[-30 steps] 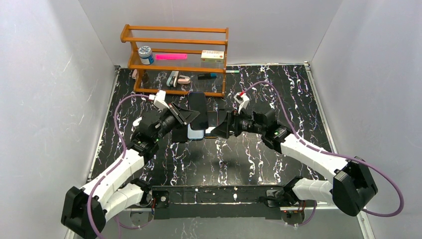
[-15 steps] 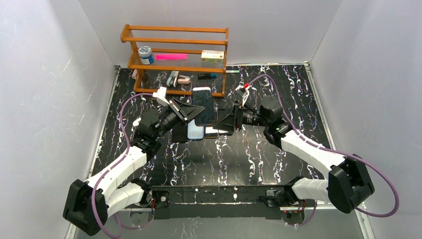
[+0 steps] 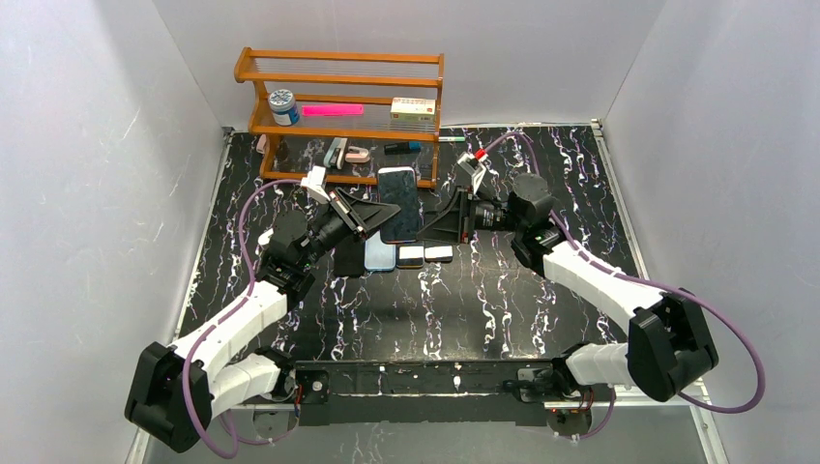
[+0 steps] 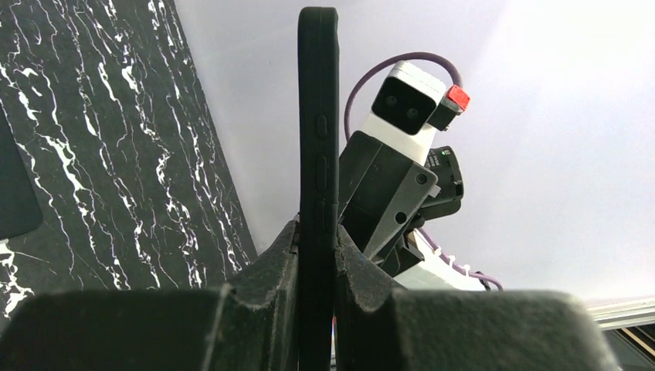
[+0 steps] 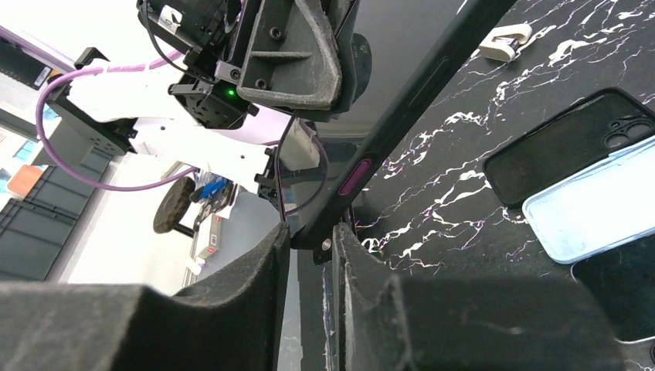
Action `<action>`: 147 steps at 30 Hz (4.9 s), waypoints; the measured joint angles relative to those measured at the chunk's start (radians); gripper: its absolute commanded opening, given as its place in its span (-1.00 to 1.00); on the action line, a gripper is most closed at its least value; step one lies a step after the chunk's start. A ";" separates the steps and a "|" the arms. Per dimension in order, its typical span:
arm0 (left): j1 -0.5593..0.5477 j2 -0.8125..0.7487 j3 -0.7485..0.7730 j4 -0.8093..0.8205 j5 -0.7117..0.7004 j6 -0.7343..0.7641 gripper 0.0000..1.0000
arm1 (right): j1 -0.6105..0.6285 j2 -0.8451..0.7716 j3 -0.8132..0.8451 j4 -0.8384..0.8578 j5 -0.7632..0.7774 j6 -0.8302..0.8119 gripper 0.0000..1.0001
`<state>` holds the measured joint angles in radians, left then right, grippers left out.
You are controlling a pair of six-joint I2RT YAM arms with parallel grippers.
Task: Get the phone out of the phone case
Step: Remove the phone case from the phone.
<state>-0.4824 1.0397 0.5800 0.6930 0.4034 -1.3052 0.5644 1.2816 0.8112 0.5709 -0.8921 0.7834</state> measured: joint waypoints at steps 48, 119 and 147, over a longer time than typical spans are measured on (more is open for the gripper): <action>0.039 0.107 0.032 0.208 0.053 -0.117 -1.00 | 0.001 -0.052 0.142 -0.369 0.186 -0.354 0.24; 0.080 0.206 0.247 0.108 0.399 0.136 -1.00 | -0.088 0.204 0.365 -0.190 -0.265 0.034 -0.18; 0.063 0.059 0.124 0.061 -0.159 -0.045 -1.00 | 0.066 -0.087 -0.071 0.132 0.270 0.134 0.41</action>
<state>-0.4191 1.0988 0.7036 0.7536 0.2443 -1.3499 0.6300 1.1950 0.7403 0.7033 -0.6224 0.9173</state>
